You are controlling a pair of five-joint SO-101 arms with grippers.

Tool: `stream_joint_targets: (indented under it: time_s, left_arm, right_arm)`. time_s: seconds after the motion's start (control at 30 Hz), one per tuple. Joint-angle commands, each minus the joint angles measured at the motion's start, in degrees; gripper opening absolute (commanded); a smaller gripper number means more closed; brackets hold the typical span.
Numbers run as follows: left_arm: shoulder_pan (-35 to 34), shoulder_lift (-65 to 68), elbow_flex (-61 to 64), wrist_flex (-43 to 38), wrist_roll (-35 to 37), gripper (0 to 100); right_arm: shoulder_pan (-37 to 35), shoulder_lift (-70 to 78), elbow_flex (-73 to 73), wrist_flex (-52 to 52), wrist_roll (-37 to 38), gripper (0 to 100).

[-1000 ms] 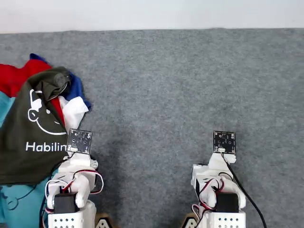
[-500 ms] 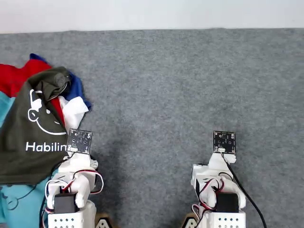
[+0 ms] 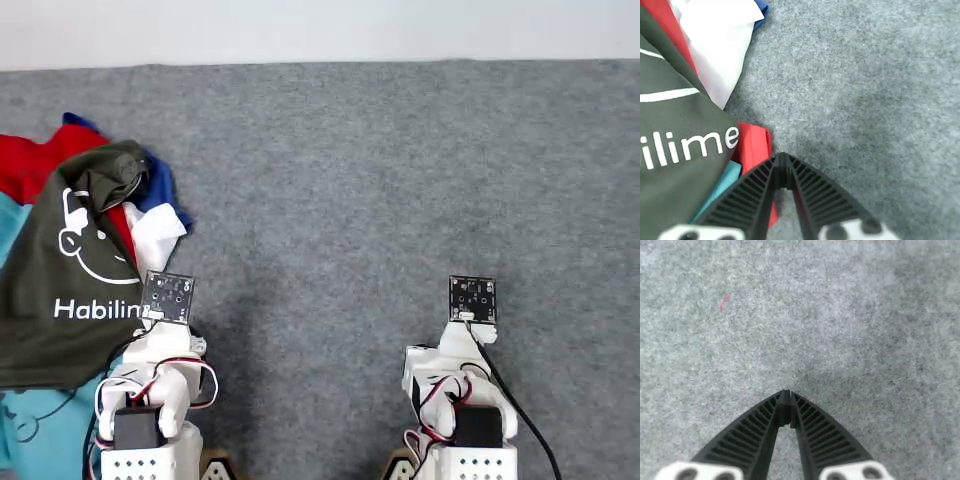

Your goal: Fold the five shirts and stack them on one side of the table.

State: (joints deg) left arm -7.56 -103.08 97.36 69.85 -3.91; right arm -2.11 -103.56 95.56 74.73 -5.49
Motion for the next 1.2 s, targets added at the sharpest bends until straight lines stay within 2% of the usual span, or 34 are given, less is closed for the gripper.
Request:
stream_joint_targets:
  time_s: [0.0, 0.93, 1.17]
  left_arm:
    - [-0.26, 0.09, -0.84, 0.09, 0.53, 0]
    - [-0.09, 0.09, -0.84, 0.0, 0.53, 0]
    - [4.22, 0.0, -0.84, -3.25, 0.53, 0]
  right_arm:
    - [0.48, -0.4, 0.88, 0.04, 0.0, 1.1]
    - [0.48, -0.4, 0.88, 0.04, 0.0, 1.1]
    - [0.48, -0.4, 0.88, 0.04, 0.0, 1.1]
